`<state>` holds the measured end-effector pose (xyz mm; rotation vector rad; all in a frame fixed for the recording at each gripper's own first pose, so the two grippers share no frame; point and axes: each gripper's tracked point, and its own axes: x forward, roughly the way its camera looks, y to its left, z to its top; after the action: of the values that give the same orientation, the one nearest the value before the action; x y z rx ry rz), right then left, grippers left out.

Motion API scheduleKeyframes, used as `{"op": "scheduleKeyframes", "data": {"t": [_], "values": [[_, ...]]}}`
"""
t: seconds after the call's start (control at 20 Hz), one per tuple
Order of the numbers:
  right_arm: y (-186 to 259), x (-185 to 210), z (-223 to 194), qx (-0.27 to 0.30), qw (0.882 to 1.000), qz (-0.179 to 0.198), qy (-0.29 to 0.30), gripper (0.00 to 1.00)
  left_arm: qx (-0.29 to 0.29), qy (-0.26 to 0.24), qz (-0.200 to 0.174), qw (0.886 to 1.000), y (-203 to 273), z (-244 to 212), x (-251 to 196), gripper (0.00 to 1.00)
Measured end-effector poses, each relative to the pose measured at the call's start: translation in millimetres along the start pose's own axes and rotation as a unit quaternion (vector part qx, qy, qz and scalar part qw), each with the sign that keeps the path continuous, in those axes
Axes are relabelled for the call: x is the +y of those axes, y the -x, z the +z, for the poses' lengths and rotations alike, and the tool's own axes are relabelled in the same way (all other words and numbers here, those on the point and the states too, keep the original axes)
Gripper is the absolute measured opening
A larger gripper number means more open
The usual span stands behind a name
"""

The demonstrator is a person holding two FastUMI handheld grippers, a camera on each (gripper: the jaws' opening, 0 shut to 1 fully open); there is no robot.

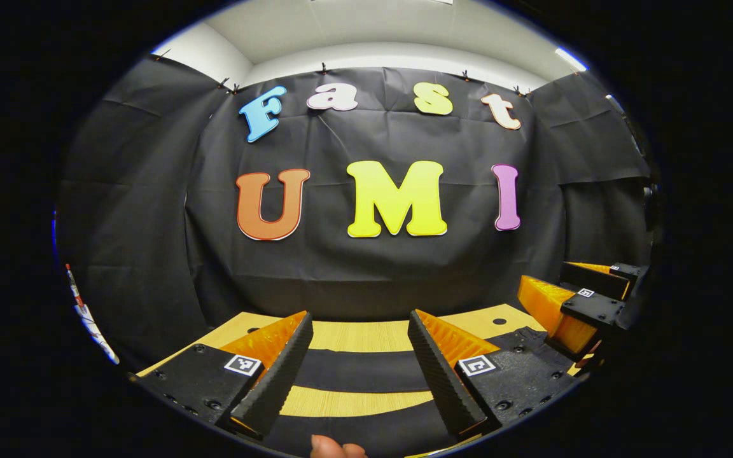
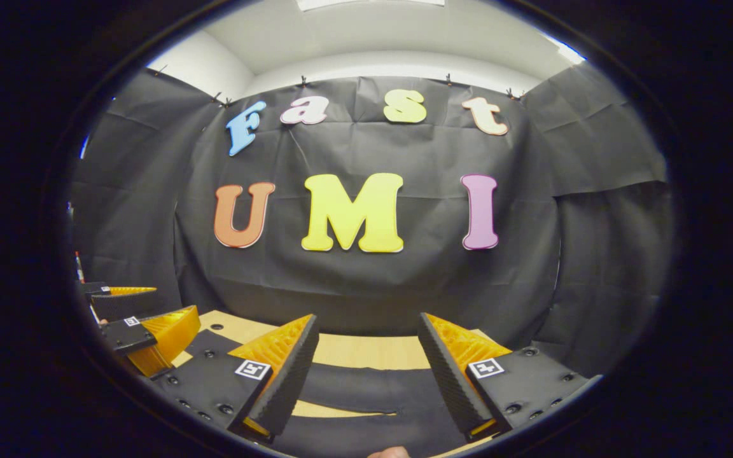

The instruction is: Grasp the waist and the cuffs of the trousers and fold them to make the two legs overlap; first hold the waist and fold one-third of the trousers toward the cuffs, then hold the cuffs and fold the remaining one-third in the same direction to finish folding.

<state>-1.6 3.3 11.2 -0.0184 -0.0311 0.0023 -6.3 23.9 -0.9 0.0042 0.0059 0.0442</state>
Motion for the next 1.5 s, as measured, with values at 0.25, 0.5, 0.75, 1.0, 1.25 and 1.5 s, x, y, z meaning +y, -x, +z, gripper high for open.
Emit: {"op": "scheduleKeyframes", "data": {"t": [0.25, 0.5, 0.75, 1.0, 1.25, 1.5], "values": [[1, -5, 1, -0.005, 1.000, 0.006, -0.002, 0.94, 0.007, -0.004, 0.007, 1.000, 3, -6, 2, 0.96], [-2, -15, -2, 0.000, 1.000, 0.005, -0.004, 0.94, 0.069, 0.036, 0.008, 0.997, 16, -43, 9, 0.96], [-6, -18, -15, 0.011, 1.000, 0.004, -0.007, 0.96, 0.174, 0.097, 0.063, 0.978, 53, -108, 58, 0.97], [-15, -15, -22, 0.017, 1.000, 0.010, -0.008, 0.94, 0.268, 0.243, 0.165, 0.918, 110, -179, 118, 0.99], [-25, -14, -27, 0.025, 1.000, 0.015, -0.008, 0.99, 0.289, 0.364, 0.208, 0.861, 148, -218, 160, 0.99], [-31, -16, -26, 0.028, 0.999, 0.016, 0.000, 0.99, 0.282, 0.484, 0.255, 0.788, 167, -253, 196, 0.98]]}}
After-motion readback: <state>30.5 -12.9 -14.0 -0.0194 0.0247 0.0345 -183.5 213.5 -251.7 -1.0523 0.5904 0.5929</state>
